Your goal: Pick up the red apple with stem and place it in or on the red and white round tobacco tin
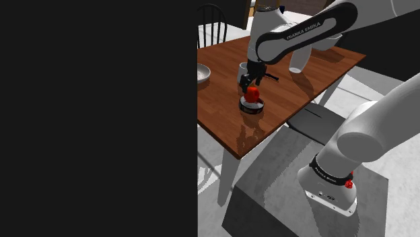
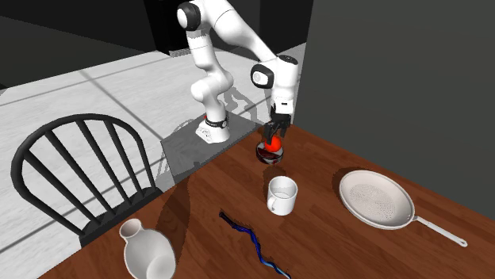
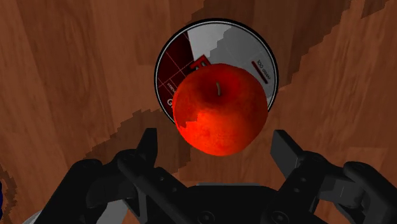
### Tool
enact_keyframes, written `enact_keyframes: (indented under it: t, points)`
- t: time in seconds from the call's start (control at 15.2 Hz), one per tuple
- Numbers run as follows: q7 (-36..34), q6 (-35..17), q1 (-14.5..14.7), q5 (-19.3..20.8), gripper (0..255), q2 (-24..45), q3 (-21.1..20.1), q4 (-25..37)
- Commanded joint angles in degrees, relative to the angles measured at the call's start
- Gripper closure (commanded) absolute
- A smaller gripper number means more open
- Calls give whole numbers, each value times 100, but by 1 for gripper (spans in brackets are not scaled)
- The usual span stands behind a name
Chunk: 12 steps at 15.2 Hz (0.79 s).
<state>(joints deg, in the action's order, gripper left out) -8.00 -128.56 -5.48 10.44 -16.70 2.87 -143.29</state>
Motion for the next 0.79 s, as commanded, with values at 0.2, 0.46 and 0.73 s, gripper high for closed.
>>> enact_keyframes:
  t: [0.2, 0.46, 0.73]
  points:
    - [43, 798, 58, -97, 0, -372, -66, 421]
    - [43, 798, 58, -97, 0, -372, -66, 421]
    - [43, 798, 58, -97, 0, -372, -66, 421]
